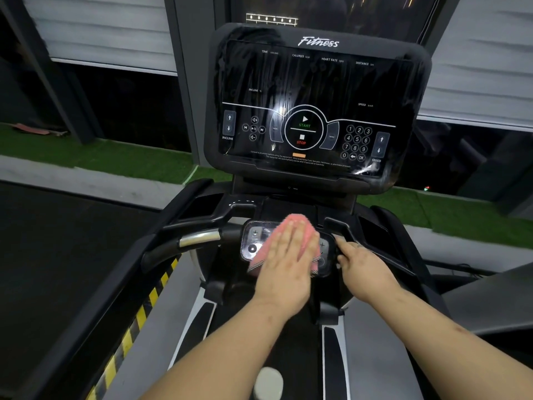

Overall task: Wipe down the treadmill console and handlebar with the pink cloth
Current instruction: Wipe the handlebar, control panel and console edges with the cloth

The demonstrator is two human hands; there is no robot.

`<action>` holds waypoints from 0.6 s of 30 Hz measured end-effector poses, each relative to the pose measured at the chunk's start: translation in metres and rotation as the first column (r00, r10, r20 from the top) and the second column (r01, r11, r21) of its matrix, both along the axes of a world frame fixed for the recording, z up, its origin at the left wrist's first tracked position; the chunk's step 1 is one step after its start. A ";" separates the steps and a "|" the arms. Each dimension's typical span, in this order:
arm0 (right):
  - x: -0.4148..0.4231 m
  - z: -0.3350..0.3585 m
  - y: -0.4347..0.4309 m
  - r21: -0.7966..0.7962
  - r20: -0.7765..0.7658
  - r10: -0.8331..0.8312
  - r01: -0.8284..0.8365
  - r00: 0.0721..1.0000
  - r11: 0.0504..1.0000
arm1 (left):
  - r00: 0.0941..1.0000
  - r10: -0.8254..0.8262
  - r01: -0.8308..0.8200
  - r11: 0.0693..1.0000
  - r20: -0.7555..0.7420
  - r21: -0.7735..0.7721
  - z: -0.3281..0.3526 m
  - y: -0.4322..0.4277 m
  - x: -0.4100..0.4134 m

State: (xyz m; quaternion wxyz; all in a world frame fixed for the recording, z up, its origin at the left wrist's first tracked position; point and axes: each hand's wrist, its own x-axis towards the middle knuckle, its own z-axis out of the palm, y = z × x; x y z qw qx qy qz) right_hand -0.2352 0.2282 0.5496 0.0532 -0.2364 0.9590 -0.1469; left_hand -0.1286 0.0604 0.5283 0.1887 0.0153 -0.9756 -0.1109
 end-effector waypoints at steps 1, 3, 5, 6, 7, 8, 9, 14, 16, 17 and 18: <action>0.001 0.000 0.000 0.004 -0.002 0.007 -0.007 1.000 1.000 | 1.000 -0.019 0.019 1.000 0.007 -0.020 0.000 0.008 -0.002; 0.001 0.002 0.000 0.011 -0.011 0.017 -0.017 1.000 1.000 | 0.998 -0.050 0.051 0.997 0.025 -0.062 -0.001 0.021 -0.005; 0.003 0.004 0.000 -0.007 -0.017 0.026 -0.026 1.000 1.000 | 0.996 -0.079 0.083 0.991 0.037 -0.105 0.000 0.026 -0.008; 0.004 0.006 0.000 -0.013 -0.017 0.027 -0.028 0.999 1.000 | 0.995 -0.095 0.099 0.988 0.044 -0.121 0.001 0.025 -0.010; 0.005 0.007 0.000 -0.013 -0.017 0.029 -0.029 0.999 0.999 | 0.993 -0.110 0.116 0.984 0.052 -0.137 0.003 0.022 -0.013; 0.005 0.008 -0.001 -0.006 -0.018 0.031 -0.031 0.999 0.999 | 0.991 -0.121 0.128 0.980 0.056 -0.152 0.007 0.018 -0.015; 0.005 0.008 0.000 0.003 -0.017 0.030 -0.030 0.999 1.000 | 0.991 -0.122 0.130 0.978 0.055 -0.164 0.012 0.014 -0.018; 0.007 0.011 -0.001 0.028 0.010 -0.016 0.016 1.000 0.999 | 0.998 -0.009 0.014 0.996 0.059 -0.084 0.041 -0.012 -0.028; 0.009 0.014 -0.001 0.016 0.031 -0.026 0.025 0.999 1.000 | 0.998 0.037 -0.035 0.999 0.053 -0.037 0.044 -0.031 -0.027; 0.010 0.016 -0.001 0.008 0.042 -0.032 0.031 0.999 0.999 | 0.997 0.054 -0.053 0.998 0.054 -0.020 0.045 -0.040 -0.024; 0.011 0.018 -0.001 0.005 0.052 -0.036 0.036 0.998 0.999 | 0.996 0.070 -0.070 0.998 0.054 -0.011 0.044 -0.049 -0.020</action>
